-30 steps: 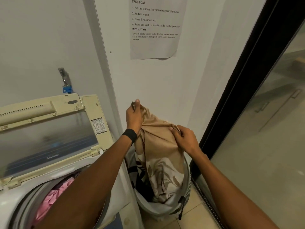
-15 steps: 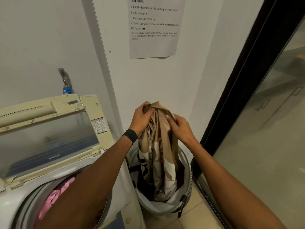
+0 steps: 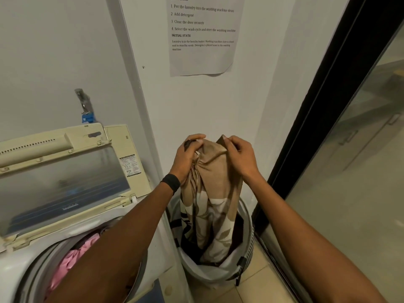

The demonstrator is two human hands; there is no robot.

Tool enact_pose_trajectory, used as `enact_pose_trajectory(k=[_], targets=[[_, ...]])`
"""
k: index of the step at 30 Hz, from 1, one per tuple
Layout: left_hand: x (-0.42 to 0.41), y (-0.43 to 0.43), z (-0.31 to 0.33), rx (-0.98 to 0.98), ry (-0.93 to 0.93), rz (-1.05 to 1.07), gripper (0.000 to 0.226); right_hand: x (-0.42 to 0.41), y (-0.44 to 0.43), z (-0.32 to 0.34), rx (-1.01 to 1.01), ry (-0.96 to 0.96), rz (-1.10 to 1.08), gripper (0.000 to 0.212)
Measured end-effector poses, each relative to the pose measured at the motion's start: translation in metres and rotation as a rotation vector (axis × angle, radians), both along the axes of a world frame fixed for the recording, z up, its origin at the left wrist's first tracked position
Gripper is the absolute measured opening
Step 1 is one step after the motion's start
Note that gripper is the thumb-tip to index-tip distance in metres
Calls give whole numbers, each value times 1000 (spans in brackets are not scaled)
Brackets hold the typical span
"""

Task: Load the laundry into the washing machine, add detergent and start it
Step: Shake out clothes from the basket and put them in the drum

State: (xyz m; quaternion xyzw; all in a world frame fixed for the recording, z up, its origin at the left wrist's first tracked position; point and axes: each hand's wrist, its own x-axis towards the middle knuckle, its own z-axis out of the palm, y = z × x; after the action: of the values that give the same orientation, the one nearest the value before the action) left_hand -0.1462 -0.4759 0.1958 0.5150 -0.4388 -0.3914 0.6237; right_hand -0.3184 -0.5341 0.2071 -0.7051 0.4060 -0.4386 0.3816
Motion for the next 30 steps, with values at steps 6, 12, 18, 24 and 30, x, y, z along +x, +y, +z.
enact_pose_trajectory(k=[6, 12, 18, 24, 30], targets=[[-6, 1, -6, 148, -3, 78, 38, 18, 10, -14, 32, 107, 33, 40], [-3, -4, 2, 186, 83, 281, 40, 8, 41, -56, 113, 319, 264, 60], [21, -3, -1, 194, 67, 417, 41, -36, 21, -74, 170, 470, 227, 58], [17, 3, -8, 121, 77, 182, 63, -5, 4, 10, 39, 41, 198, 26], [6, 5, -12, 105, 74, 32, 49, 22, 10, 3, 71, 6, 274, 15]])
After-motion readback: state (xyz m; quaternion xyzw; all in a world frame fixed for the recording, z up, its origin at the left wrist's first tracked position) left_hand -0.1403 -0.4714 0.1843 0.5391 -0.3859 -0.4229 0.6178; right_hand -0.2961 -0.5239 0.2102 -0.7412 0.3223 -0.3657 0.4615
